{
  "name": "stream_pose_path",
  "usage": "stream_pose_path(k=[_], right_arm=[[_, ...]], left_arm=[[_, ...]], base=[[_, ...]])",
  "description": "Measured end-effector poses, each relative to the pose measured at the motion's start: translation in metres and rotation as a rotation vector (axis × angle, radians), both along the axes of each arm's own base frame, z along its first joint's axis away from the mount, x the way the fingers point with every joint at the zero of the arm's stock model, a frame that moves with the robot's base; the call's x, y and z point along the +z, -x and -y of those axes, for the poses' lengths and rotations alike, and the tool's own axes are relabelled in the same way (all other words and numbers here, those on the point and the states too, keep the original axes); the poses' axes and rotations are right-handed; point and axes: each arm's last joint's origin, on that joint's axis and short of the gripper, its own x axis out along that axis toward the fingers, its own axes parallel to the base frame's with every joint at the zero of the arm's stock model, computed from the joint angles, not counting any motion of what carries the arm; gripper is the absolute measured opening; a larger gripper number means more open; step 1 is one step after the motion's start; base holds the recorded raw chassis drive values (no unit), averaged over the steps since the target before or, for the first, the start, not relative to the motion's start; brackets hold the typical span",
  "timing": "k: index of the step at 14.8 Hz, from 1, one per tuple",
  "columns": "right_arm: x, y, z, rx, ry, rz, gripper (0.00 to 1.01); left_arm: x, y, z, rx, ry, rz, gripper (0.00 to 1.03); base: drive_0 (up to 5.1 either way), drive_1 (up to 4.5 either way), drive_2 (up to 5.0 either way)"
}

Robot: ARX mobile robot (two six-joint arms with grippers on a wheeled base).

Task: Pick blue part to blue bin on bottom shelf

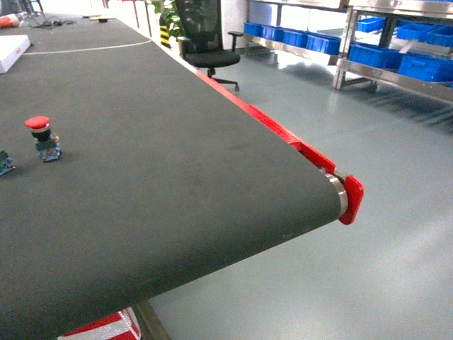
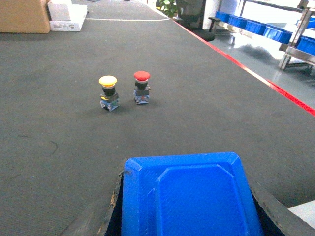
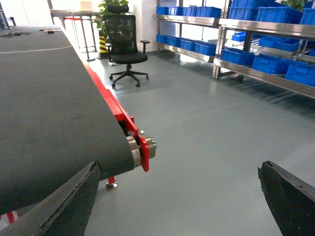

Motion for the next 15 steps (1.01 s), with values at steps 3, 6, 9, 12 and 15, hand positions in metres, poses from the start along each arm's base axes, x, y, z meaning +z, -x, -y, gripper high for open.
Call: stream_pose_path(k=[3, 6, 9, 12, 15], right_arm=[[0.0000, 0.0000, 0.0000, 0.000, 0.000, 0.000, 0.98], [0.0000, 0.0000, 0.0000, 0.000, 0.000, 0.000, 0.98], [0.0000, 0.0000, 0.0000, 0.000, 0.000, 0.000, 0.98], [0.0000, 0.0000, 0.0000, 0.000, 0.000, 0.000, 0.98], [0.0000, 0.0000, 0.0000, 0.000, 0.000, 0.000, 0.98]], left_arm=[[0.0000, 0.0000, 0.0000, 0.000, 0.000, 0.000, 0.44], [0.0000, 0.0000, 0.0000, 0.000, 0.000, 0.000, 0.44], [0.0000, 0.0000, 0.0000, 0.000, 0.000, 0.000, 0.44], [0.0000, 0.0000, 0.0000, 0.000, 0.000, 0.000, 0.44], [0.0000, 0.0000, 0.0000, 0.000, 0.000, 0.000, 0.44]], base=[[-1.6, -1.65, -1.6], [-1.6, -1.65, -1.6], [-1.6, -1.65, -1.6], [-1.6, -1.65, -1.6], [-1.6, -1.65, -1.6]])
